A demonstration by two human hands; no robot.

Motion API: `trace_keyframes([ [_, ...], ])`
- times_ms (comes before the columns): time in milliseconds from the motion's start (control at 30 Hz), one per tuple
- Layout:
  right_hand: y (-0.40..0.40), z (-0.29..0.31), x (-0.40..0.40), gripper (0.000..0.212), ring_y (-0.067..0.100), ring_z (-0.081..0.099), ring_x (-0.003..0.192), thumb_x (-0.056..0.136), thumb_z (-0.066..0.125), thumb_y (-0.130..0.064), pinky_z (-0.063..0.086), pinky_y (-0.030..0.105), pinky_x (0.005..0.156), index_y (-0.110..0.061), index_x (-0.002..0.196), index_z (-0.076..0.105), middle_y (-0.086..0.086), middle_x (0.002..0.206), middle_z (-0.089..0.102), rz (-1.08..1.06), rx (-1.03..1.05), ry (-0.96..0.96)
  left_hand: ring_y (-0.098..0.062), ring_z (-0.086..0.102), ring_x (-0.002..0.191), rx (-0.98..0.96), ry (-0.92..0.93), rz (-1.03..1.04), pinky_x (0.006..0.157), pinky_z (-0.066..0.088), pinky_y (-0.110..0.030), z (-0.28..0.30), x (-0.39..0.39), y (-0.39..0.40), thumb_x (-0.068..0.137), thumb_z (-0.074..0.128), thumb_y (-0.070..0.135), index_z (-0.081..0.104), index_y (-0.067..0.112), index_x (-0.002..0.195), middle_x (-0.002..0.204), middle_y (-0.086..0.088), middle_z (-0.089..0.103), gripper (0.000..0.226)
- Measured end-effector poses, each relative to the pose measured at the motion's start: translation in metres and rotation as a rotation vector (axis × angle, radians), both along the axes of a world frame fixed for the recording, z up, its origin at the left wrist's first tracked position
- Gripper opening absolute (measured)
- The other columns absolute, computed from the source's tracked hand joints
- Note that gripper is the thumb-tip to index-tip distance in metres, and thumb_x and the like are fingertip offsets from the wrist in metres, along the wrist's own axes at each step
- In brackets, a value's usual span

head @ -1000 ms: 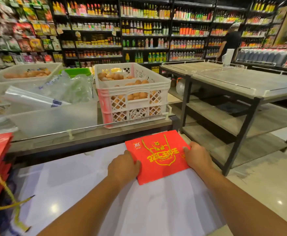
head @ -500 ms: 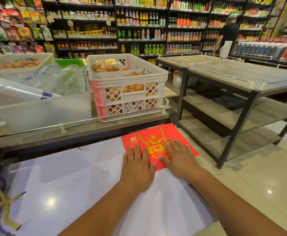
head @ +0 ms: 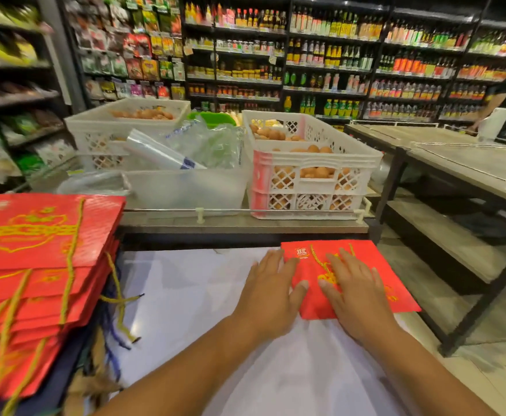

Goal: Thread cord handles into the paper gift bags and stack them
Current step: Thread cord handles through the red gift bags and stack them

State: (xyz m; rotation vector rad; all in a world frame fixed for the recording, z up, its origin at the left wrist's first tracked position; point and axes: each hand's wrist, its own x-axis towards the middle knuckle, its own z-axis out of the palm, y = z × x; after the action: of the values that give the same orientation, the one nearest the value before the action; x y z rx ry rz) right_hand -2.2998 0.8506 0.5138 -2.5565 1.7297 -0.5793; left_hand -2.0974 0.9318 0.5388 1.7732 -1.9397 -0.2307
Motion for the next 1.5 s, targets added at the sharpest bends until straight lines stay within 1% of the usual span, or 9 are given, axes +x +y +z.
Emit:
trace_keyframes([
  [133,0.033,0.022,0.075,0.064,0.016,0.037,0.148,0.100,0.032,-0.065,0.032,0.046,0.121,-0.031,0.153,0.043,-0.007,0.159,0.040,0.294,0.009,-0.273,-0.006,0.004,0.158,-0.075,0.110,0.096,0.130,0.013,-0.038,0.037,0.053,0.068,0.106,0.032,0.059,0.035,0.036,0.157,0.170,0.013,0.017,0.055],
  [300,0.092,0.062,0.180,0.045,-0.005,0.045,0.134,0.103,0.045,-0.059,0.039,0.025,0.109,-0.039,0.143,0.050,-0.023,0.143,0.048,0.546,0.190,-0.550,-0.006,0.048,0.132,-0.369,0.216,0.198,0.109,0.042,-0.032,0.084,0.142,0.143,0.104,0.045,0.048,0.058,0.028,0.132,0.138,0.013,0.051,0.038],
  [467,0.127,0.083,0.266,0.029,-0.013,0.056,0.108,0.103,0.057,-0.039,0.042,0.005,0.083,-0.037,0.133,0.059,-0.021,0.132,0.057,0.592,0.406,-0.642,-0.014,0.057,0.109,-0.603,0.139,0.472,0.087,0.043,-0.032,0.123,0.241,0.203,0.094,0.058,0.030,0.066,0.019,0.111,0.112,0.005,0.062,0.022],
  [733,0.127,0.085,0.347,0.056,0.021,0.064,0.113,0.098,0.066,-0.046,0.051,0.051,0.104,-0.021,0.145,0.049,-0.011,0.115,0.062,0.385,0.667,-0.741,-0.037,0.060,0.122,-0.167,0.096,0.987,0.099,0.048,-0.042,0.107,0.397,0.230,0.093,0.062,0.028,0.067,0.012,0.124,0.127,-0.015,0.065,0.035],
  [900,0.123,0.077,0.368,0.071,0.026,0.062,0.120,0.095,0.065,-0.055,0.050,0.052,0.106,-0.015,0.150,0.044,0.004,0.135,0.060,0.316,0.728,-0.680,-0.029,0.065,0.087,0.047,0.133,0.972,0.068,0.044,-0.034,0.088,0.415,0.226,0.095,0.059,0.036,0.065,0.012,0.097,0.093,-0.008,0.068,0.024],
  [1033,0.127,0.075,0.380,0.040,0.019,0.067,0.109,0.100,0.063,-0.047,0.054,0.037,0.091,-0.019,0.127,0.065,-0.001,0.122,0.070,0.401,0.743,-0.658,-0.030,0.067,0.081,0.023,0.117,0.946,0.069,0.054,-0.036,0.092,0.405,0.223,0.089,0.059,0.030,0.064,0.013,0.089,0.084,-0.007,0.068,0.018],
  [1200,0.135,0.078,0.379,0.009,0.015,0.068,0.086,0.100,0.066,-0.020,0.048,0.027,0.068,-0.019,0.107,0.071,-0.004,0.090,0.072,0.392,0.697,-0.821,-0.028,0.062,0.123,-0.124,0.210,0.907,0.089,0.050,-0.035,0.108,0.385,0.229,0.092,0.062,0.022,0.054,0.016,0.145,0.136,-0.010,0.065,0.053],
  [1367,0.131,0.082,0.363,0.019,0.024,0.073,0.073,0.100,0.063,-0.007,0.061,0.051,0.081,-0.011,0.119,0.065,0.011,0.092,0.079,0.405,0.850,-1.095,-0.013,0.066,0.094,-0.400,0.584,0.851,0.069,0.056,-0.033,0.119,0.371,0.238,0.090,0.067,0.014,0.064,0.025,0.115,0.111,0.004,0.065,0.027],
  [1500,0.132,0.089,0.345,0.024,0.020,0.068,0.060,0.101,0.058,-0.001,0.057,0.048,0.078,-0.007,0.124,0.063,0.015,0.090,0.076,0.460,1.007,-1.226,-0.010,0.064,0.092,-0.528,0.623,0.838,0.067,0.051,-0.029,0.124,0.353,0.244,0.090,0.067,0.009,0.066,0.027,0.106,0.105,0.007,0.063,0.025],
])
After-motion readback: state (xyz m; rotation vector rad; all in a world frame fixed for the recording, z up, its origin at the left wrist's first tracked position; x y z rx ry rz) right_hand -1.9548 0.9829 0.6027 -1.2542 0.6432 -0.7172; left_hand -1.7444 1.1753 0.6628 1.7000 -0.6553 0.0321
